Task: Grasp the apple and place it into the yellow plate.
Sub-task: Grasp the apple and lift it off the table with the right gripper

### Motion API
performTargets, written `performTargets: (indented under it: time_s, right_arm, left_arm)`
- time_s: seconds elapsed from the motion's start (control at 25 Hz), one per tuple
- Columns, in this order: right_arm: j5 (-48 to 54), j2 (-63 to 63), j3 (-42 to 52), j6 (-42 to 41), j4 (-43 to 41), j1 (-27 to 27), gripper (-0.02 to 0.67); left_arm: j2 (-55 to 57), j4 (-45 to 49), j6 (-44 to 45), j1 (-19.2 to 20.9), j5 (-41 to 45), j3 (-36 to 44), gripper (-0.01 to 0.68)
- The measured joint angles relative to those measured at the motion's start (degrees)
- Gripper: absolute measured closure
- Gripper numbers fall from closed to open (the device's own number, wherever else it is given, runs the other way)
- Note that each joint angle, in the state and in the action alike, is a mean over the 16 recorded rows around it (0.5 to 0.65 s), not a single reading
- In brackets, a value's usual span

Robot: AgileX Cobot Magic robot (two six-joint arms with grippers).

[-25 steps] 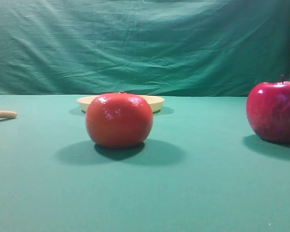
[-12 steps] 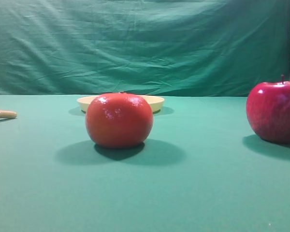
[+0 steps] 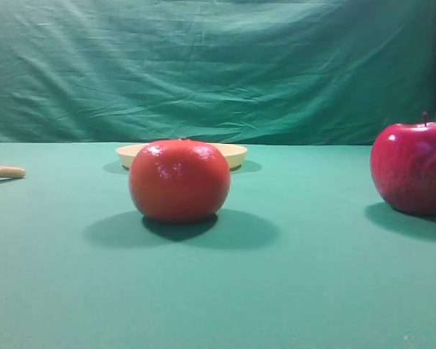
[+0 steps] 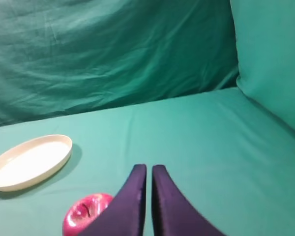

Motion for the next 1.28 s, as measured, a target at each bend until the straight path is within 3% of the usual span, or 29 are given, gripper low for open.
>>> performTargets:
  time_s: [0.92, 1.28]
  right_arm:
    - [29.0, 40.1, -25.8, -12.2, -0.4, 3.4, 0.649]
    - [29.8, 52.9, -31.8, -10.6, -1.1, 8.9, 0.632]
  left_arm:
    - [0.0, 0.0, 0.0, 0.0, 0.0, 0.0, 0.516]
    - [0.0, 0.0, 0.0, 0.0, 0.0, 0.0, 0.516]
